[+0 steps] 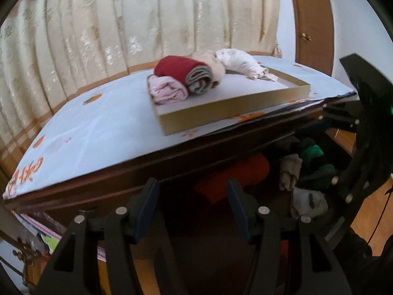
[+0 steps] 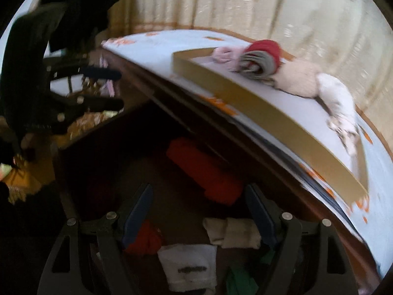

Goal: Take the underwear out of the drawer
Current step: 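Withdraw both open tools from the tray and lower them into the drawer, then close the right tool on red underwear while the left tool reaches into the drawer, then lift the red underwear with the right tool while the left tool grasps green underwear, then carry the green and red underwear in both tools over the tray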

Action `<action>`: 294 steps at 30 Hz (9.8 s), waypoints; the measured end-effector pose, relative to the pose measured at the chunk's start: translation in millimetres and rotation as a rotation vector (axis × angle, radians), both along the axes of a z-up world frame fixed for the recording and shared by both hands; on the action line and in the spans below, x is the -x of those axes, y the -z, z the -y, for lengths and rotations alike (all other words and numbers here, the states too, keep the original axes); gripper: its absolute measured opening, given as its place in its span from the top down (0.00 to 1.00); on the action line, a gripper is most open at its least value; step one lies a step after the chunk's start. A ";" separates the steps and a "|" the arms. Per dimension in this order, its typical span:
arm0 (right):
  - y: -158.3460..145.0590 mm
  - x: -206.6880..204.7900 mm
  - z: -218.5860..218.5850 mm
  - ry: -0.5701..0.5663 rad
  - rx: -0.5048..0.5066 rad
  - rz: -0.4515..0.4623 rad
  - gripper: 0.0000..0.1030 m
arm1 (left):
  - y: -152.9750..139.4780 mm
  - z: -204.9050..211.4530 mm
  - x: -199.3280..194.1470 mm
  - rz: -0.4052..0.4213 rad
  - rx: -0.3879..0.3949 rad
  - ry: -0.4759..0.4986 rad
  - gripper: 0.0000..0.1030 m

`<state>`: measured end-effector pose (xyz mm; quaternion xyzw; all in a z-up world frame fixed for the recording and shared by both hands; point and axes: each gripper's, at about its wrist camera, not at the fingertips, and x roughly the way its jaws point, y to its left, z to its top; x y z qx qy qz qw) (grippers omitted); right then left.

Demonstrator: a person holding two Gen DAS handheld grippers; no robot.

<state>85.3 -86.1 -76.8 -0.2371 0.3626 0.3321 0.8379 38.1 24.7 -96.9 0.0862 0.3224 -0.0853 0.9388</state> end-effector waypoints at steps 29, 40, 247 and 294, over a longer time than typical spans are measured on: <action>103.3 1.0 -87.1 -0.302 0.436 0.330 0.31 | 13.5 -31.2 -5.9 -0.024 0.102 -0.050 0.43; 124.8 -5.8 -86.9 -0.266 0.531 0.372 0.54 | 14.6 -29.8 -7.9 -0.034 0.117 -0.041 0.43; -91.8 -14.6 143.2 0.526 -0.440 0.129 0.63 | -98.2 175.2 -1.9 0.124 0.128 0.328 0.89; -111.1 -119.7 112.9 0.492 -0.383 0.129 0.63 | -112.7 157.0 -112.1 0.118 0.090 0.214 0.89</action>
